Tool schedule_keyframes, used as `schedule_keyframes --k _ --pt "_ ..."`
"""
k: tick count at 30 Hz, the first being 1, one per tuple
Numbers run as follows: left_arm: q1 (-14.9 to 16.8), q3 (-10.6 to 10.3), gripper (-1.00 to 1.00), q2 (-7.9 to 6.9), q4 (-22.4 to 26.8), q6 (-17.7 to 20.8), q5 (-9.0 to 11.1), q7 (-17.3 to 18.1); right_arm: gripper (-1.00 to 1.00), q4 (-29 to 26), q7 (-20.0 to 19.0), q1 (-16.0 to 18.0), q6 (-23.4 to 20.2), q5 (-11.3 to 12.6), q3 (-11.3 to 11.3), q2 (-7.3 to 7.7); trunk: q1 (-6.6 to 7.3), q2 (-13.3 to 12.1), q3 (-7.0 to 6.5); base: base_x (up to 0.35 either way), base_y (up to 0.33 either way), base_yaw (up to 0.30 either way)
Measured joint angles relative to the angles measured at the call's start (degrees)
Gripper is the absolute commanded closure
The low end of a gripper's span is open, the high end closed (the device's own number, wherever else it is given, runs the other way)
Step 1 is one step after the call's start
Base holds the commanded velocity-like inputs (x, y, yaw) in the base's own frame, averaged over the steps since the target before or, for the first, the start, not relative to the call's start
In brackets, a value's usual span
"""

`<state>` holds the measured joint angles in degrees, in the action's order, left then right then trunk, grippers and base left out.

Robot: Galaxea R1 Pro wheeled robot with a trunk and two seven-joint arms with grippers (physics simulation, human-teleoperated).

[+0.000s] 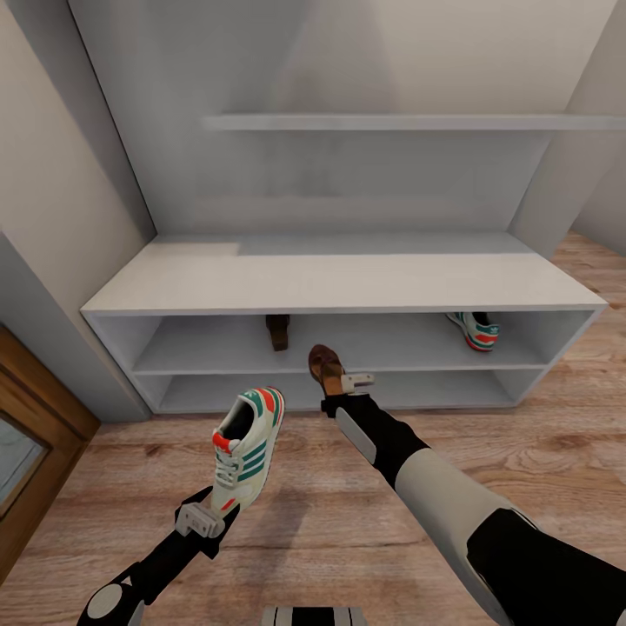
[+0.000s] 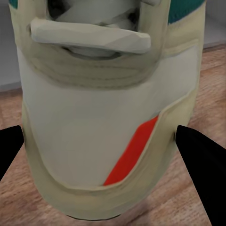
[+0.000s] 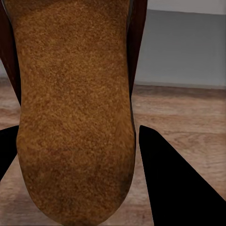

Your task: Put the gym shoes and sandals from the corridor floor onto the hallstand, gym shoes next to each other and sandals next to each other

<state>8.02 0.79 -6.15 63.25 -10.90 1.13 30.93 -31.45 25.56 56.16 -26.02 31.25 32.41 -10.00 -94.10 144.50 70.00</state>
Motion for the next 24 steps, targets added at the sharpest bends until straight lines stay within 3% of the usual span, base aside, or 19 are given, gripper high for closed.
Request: schedule_keyframes --k 24 --pt "0.05 0.0 1.0 0.0 -0.01 0.0 0.01 0.0 1.0 -0.01 0.14 0.02 0.43 -0.1 0.02 0.0 0.0 0.0 0.31 0.0 0.0 0.0"
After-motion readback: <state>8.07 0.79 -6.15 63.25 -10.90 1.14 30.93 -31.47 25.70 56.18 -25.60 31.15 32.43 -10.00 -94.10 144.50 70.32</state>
